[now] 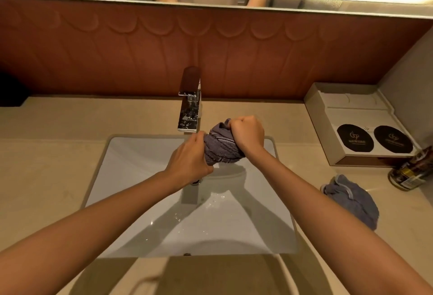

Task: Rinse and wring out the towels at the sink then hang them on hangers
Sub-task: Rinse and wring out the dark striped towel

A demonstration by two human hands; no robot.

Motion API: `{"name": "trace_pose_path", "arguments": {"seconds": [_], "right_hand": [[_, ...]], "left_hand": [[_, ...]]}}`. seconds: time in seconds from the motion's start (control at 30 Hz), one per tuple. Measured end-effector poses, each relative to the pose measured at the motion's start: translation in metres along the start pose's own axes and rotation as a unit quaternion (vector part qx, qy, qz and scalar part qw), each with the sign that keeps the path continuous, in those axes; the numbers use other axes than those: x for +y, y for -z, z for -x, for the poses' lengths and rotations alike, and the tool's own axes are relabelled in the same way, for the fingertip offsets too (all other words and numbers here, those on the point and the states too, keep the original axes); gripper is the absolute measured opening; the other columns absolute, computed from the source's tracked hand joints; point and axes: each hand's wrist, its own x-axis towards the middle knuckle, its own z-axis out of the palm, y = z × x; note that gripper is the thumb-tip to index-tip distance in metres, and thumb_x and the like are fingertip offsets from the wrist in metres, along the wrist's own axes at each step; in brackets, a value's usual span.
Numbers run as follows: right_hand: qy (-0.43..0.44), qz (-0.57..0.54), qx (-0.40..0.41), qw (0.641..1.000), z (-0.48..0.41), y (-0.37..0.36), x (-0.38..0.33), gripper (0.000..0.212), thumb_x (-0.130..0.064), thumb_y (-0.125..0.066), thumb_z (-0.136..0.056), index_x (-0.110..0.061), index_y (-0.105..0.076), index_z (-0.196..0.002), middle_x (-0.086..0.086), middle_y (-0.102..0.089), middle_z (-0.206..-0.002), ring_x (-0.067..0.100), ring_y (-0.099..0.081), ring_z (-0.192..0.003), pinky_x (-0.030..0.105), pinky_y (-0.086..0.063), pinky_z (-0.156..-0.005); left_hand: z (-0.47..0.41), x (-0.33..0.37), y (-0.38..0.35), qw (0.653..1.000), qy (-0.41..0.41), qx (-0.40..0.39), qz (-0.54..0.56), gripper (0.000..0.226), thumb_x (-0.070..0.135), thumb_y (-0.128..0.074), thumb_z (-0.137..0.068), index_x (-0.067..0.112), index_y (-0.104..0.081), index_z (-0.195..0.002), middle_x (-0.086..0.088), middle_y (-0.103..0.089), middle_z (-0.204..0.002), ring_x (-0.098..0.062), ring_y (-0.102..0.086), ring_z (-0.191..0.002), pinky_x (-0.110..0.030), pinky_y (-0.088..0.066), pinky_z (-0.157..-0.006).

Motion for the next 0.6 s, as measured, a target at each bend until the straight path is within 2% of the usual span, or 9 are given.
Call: {"name": "trace_pose_path", "arguments": {"seconds": [0.1, 0.17, 0.27, 0.33, 0.43, 0.5, 0.6], "right_hand": [[-0.068, -0.035, -0.014, 0.997, -0.001, -0.001, -0.002, 0.031, -0.012, -0.057, -0.076, -0.012, -0.044, -0.047, 0.007, -0.047, -0.057, 0.028, -0.044, -0.068, 0.031, -0.032, -0.059], [-0.073, -0.043, -0.018, 0.996, 0.001, 0.001, -0.006, 0.034, -0.012, -0.058, -0.076, -0.013, -0.042, -0.046, 0.006, -0.046, -0.057, 0.028, -0.043, -0.07, 0.032, -0.033, -0.062], [-0.027, -0.031, -0.022, 0.999, 0.005, 0.008, -0.016, 0.035, -0.009, -0.058, -0.074, -0.01, -0.038, -0.045, 0.008, -0.043, -0.055, 0.025, -0.039, -0.067, 0.033, -0.031, -0.062], [0.028, -0.011, -0.027, 0.999, 0.012, 0.012, -0.022, 0.033, -0.008, -0.058, -0.073, -0.01, -0.038, -0.047, 0.009, -0.04, -0.055, 0.022, -0.034, -0.061, 0.03, -0.029, -0.058], [0.113, 0.02, -0.027, 0.993, 0.018, 0.015, -0.026, 0.042, -0.007, -0.06, -0.073, -0.017, -0.036, -0.04, 0.004, -0.033, -0.047, 0.016, -0.028, -0.05, 0.031, -0.023, -0.051], [0.174, 0.019, -0.028, 0.984, 0.022, 0.019, -0.03, 0.046, -0.009, -0.062, -0.072, -0.022, -0.034, -0.038, 0.004, -0.032, -0.045, 0.018, -0.026, -0.048, 0.032, -0.021, -0.05], [0.266, 0.039, -0.015, 0.963, 0.028, 0.022, -0.034, 0.028, -0.023, -0.055, -0.065, -0.018, -0.042, -0.041, 0.002, -0.034, -0.043, 0.018, -0.025, -0.054, 0.031, -0.021, -0.052]], "left_hand": [[-0.003, -0.007, 0.001, 0.999, -0.046, -0.009, -0.021, 0.083, 0.027, -0.075, -0.07, 0.014, -0.028, -0.137, -0.006, -0.041, -0.131, -0.024, -0.042, -0.119, -0.037, -0.045, -0.092], [-0.003, -0.008, 0.005, 0.998, -0.055, -0.024, 0.024, 0.094, 0.027, -0.079, -0.066, 0.015, -0.023, -0.141, -0.006, -0.04, -0.134, -0.024, -0.045, -0.119, -0.037, -0.045, -0.094], [-0.003, -0.005, 0.013, 0.991, -0.056, -0.033, 0.113, 0.092, 0.02, -0.082, -0.064, 0.018, -0.027, -0.138, -0.002, -0.051, -0.125, -0.018, -0.052, -0.108, -0.025, -0.044, -0.082], [0.0, -0.002, 0.019, 0.978, -0.029, -0.07, 0.193, 0.079, 0.011, -0.082, -0.063, 0.018, -0.038, -0.128, 0.001, -0.058, -0.11, -0.012, -0.057, -0.093, -0.02, -0.048, -0.07], [0.0, -0.004, 0.026, 0.916, 0.02, -0.186, 0.354, 0.055, -0.008, -0.077, -0.063, 0.019, -0.053, -0.105, -0.007, -0.064, -0.095, -0.02, -0.063, -0.081, -0.025, -0.057, -0.062], [0.001, -0.006, 0.03, 0.873, 0.028, -0.267, 0.407, 0.051, -0.009, -0.074, -0.062, 0.011, -0.057, -0.106, -0.014, -0.065, -0.094, -0.027, -0.064, -0.084, -0.033, -0.058, -0.069], [0.005, -0.008, 0.033, 0.837, 0.034, -0.319, 0.443, 0.049, -0.014, -0.068, -0.066, 0.001, -0.058, -0.111, -0.017, -0.068, -0.094, -0.026, -0.065, -0.086, -0.034, -0.058, -0.075]]}}
